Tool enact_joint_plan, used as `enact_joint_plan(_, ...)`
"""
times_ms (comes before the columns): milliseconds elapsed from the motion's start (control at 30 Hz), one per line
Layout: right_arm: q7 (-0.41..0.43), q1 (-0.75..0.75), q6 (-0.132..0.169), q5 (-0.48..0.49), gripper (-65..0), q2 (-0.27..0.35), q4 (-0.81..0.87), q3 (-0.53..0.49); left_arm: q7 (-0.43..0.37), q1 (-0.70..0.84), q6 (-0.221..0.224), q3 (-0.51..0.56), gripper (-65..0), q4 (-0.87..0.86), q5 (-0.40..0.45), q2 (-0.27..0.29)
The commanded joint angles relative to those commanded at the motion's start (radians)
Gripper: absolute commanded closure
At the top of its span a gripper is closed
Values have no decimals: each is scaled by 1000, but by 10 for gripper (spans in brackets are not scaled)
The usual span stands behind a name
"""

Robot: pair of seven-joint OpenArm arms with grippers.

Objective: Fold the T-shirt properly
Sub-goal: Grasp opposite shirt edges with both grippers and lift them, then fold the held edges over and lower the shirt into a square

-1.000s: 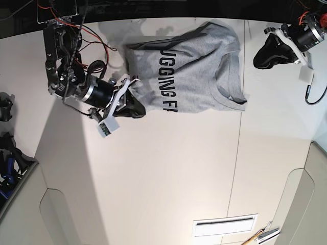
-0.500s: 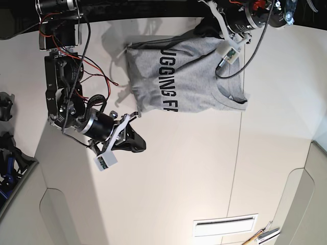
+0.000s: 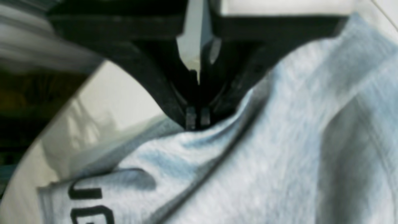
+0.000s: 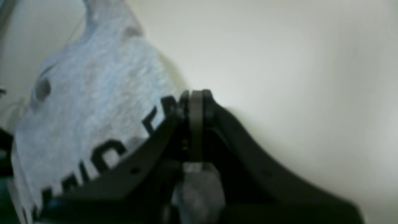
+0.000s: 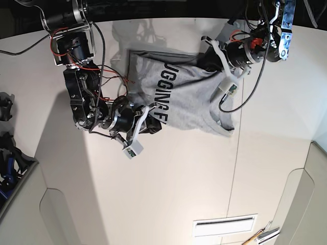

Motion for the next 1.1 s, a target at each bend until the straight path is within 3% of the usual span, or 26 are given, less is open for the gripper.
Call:
enact_joint_plan(233, -27, -31, 1, 56, 0, 78, 1, 3, -1, -183, 0, 0, 0, -69, 49, 0)
enact_joint_plan(567, -72, -258, 2, 151, 0, 79, 154, 107, -98, -290, 0, 0, 0, -116, 48, 0)
enact_joint_plan(667, -72, -313, 2, 153, 0, 79, 231, 109, -90, -292, 0, 0, 0, -116, 48, 0)
enact_joint_plan(833, -78, -343, 2, 149, 0, 79, 307, 119, -3, -278, 0, -1, 0, -101, 6, -12)
enact_joint_plan(967, -78, -333, 1, 148, 0, 79, 309, 157, 2, -261, 0, -1, 0, -83, -62, -59)
enact_joint_plan(1100, -88, -335, 1, 150, 0, 79, 309, 204, 8, -229, 0, -1, 0, -82, -61, -68)
